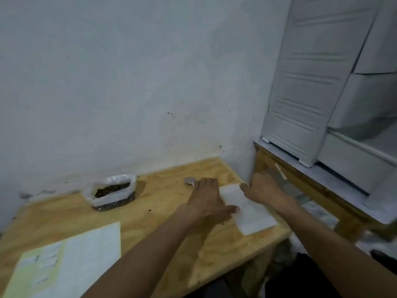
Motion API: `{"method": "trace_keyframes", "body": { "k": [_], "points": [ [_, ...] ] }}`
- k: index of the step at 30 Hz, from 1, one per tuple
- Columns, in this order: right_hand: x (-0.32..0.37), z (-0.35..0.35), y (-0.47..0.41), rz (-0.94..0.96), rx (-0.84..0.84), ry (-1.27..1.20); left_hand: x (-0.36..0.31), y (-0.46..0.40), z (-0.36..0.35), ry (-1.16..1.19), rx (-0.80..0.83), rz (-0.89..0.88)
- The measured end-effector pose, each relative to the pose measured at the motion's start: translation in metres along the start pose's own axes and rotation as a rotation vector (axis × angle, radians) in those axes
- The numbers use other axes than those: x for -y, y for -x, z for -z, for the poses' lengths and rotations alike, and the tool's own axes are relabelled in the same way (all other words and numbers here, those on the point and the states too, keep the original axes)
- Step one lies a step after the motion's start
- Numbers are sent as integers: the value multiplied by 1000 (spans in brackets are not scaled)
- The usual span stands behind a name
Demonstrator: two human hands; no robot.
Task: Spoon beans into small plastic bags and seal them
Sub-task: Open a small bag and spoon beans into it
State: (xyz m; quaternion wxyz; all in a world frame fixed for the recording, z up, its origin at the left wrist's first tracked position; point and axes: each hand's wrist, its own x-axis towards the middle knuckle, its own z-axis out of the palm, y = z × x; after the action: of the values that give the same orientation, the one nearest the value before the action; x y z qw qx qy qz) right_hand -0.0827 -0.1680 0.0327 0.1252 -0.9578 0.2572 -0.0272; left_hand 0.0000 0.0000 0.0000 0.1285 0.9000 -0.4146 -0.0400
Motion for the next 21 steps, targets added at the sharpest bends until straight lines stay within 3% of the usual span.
{"method": "trace_keyframes", "body": {
  "k": [6,14,18,21],
  "points": [
    [-10,-16,15,-114,154,-27,-16,-5,-25,-37,126,-27],
    [-13,-13,13,-137,-105,-56,-18,1,-30,67,2,23],
    [-21,-2,4,-153,-65,-469,-12,5,-22,256,-138,48],
    [-15,14,6,-142,-29,-764,-5,9,-4,669,-326,155]
  ]
}}
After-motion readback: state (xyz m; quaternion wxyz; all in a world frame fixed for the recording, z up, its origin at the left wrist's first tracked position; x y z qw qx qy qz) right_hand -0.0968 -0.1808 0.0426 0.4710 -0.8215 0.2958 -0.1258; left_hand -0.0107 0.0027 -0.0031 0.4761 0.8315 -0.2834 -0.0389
